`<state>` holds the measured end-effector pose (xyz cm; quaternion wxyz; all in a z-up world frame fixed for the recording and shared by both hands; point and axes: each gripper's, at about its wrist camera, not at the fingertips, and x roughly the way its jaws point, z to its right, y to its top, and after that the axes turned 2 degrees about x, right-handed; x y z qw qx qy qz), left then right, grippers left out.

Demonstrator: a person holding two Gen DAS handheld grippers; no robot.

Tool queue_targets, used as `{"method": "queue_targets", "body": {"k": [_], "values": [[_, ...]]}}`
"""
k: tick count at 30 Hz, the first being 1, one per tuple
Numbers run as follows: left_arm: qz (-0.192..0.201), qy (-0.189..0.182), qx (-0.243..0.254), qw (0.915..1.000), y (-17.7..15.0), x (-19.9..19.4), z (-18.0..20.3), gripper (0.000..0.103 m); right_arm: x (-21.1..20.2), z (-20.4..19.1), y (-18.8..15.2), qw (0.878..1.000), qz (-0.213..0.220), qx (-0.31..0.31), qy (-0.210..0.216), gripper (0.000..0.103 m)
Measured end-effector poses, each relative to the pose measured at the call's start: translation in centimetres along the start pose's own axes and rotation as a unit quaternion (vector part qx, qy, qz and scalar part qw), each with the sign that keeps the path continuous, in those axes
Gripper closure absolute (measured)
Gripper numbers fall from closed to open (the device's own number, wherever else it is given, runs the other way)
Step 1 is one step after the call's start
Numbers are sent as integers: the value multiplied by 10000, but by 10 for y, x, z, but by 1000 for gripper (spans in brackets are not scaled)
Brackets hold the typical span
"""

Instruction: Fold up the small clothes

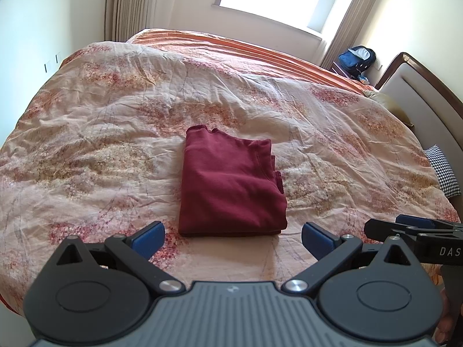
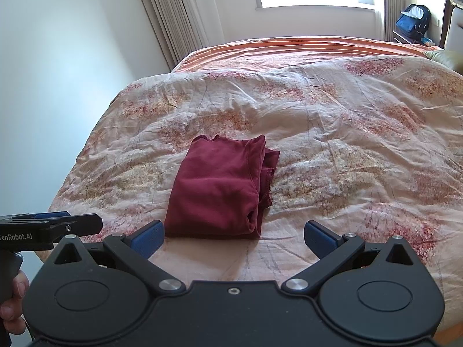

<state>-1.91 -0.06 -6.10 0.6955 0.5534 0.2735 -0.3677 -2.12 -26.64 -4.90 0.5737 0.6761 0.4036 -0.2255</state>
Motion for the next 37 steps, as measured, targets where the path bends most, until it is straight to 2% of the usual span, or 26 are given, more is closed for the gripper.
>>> {"method": "queue_targets", "body": {"k": [10, 23, 25, 27, 34, 37], "values": [[40, -30, -33, 10000, -1, 2, 4, 0, 1, 0, 1, 10000, 3, 2, 0, 0], [-40, 209, -155, 9997, 0, 7, 6, 1, 6, -1, 4, 10000, 1, -77, 44, 0], [5, 303, -120, 9995, 0, 7, 7, 1, 6, -1, 5, 10000, -2, -73, 38, 1], [61, 211, -159, 9996, -1, 5, 6, 0, 6, -1, 4, 10000, -1, -71, 33, 1], [438, 421, -17, 9982, 0, -3, 15, 0, 6, 1, 4, 10000, -8, -72, 45, 0], [367, 261, -122, 9989, 3, -1, 13, 0, 6, 3, 3, 10000, -9, -53, 42, 0]]}}
